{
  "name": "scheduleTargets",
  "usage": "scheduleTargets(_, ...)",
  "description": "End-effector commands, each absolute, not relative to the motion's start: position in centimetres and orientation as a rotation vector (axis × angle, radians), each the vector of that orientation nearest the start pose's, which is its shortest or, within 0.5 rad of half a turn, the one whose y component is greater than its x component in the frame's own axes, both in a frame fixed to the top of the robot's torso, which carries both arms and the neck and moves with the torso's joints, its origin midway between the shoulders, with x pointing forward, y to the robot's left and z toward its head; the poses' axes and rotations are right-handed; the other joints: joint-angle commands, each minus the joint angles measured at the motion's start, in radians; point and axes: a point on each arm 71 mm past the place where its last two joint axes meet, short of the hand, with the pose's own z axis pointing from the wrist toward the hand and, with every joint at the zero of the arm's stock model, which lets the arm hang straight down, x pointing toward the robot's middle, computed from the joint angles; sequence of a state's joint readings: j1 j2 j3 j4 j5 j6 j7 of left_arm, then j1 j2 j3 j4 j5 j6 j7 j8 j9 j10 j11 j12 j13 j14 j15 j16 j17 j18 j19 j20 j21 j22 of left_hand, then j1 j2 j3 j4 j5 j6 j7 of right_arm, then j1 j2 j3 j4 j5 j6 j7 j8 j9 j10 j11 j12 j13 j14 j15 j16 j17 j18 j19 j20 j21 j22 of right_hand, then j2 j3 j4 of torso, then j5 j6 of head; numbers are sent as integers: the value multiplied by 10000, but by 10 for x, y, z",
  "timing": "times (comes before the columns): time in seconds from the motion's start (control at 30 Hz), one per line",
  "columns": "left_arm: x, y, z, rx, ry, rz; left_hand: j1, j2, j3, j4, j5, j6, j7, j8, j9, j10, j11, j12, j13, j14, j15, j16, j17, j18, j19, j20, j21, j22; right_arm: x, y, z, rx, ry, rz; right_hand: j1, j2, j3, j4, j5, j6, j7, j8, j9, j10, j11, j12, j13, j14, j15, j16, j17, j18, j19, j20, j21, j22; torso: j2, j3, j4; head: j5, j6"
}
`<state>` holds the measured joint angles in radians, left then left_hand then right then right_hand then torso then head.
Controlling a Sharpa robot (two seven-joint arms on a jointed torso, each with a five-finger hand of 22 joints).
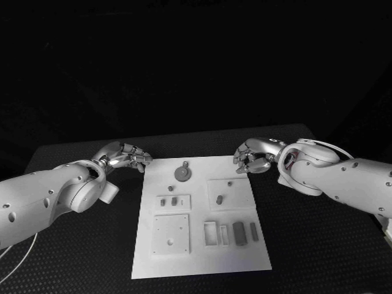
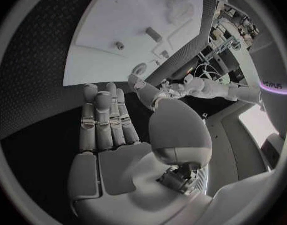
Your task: Assemble the parts on the task board
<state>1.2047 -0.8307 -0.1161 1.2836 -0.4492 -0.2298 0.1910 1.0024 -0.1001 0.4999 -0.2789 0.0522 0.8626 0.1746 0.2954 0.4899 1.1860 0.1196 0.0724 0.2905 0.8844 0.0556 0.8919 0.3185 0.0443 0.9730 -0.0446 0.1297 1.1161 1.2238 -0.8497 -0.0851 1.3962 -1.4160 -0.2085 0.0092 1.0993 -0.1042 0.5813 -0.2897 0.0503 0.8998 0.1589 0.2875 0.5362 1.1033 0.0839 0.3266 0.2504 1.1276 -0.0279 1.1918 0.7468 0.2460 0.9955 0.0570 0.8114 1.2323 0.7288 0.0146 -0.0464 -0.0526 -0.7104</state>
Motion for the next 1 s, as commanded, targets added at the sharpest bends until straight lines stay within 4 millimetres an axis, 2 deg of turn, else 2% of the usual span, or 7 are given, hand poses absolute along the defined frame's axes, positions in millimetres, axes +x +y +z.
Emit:
scheduleTargets(0.03,513,264,-220,-8914,16589,-12555,-55,-31,-2,-41,-18,-75,33,49,8,-81,-17,-46,-21,-28,97,-226,-77,-172,-100,78,-127,-109,496,-231,-209,-3759,17605,4945,12,-122,43,30,-7,105,-5,79,20,150,-25,-62,-35,76,-14,-60,19,158,84,-6,-62,-8,1,-13,1,-25,-5)
scheduleTargets(0.17,512,258,-219,-9030,16505,-12886,66,33,-102,-64,-18,-104,49,144,8,-91,-14,-19,-82,86,277,-970,-228,-80,-163,281,-468,-460,491,-225,-219,-4354,17428,4682,43,-188,63,19,-7,287,-97,167,64,64,40,-418,-227,148,38,-170,27,158,132,-37,-97,-25,6,-30,11,-1,5)
scheduleTargets(0.33,512,255,-219,-9294,16387,-13094,82,53,-148,-62,-13,-113,50,169,0,-83,-16,-15,-99,122,294,-1125,-225,-77,-158,304,-532,-531,489,-217,-226,-4741,17190,4488,139,-282,87,4,-7,155,-37,43,-29,137,96,-743,-428,230,96,-278,55,158,170,-58,-141,-37,14,-21,-5,65,4)
scheduleTargets(0.67,513,251,-218,-9532,16220,-13299,84,64,-227,-60,-12,-142,56,195,-22,-94,-9,-20,-131,113,344,-1371,-209,-85,-214,350,-619,-641,485,-206,-246,-5222,17160,4174,239,-524,43,2,-7,-170,-33,-188,-236,186,177,-1234,-731,258,169,-419,153,158,183,-44,-215,-36,29,-49,22,225,-51)
scheduleTargets(0.8,513,251,-218,-9560,16213,-13321,79,67,-239,-56,-12,-145,57,199,-25,-96,-7,-21,-135,111,351,-1400,-204,-85,-221,356,-624,-654,485,-204,-249,-5283,17117,4099,252,-554,38,1,-7,-201,-32,-209,-262,212,185,-1295,-771,264,178,-426,180,158,191,-41,-221,-31,28,-48,28,270,-66)
scheduleTargets(0.93,513,251,-217,-9604,16191,-13337,71,71,-255,-52,-12,-151,58,203,-30,-109,-2,-26,-144,110,361,-1440,-196,-86,-235,366,-630,-675,487,-204,-250,-5263,16945,4007,262,-545,40,6,-6,-201,-28,-210,-273,242,185,-1325,-792,278,179,-424,199,158,202,-42,-221,-27,24,-76,37,296,-81)
scheduleTargets(1.0,513,251,-217,-9606,16193,-13345,69,71,-260,-52,-13,-156,59,204,-32,-114,0,-28,-147,109,364,-1455,-192,-85,-239,369,-632,-683,488,-204,-250,-5234,16876,4018,265,-529,41,8,-6,-191,-22,-206,-278,265,183,-1341,-804,286,177,-424,211,158,211,-43,-220,-24,22,-64,20,329,-85)
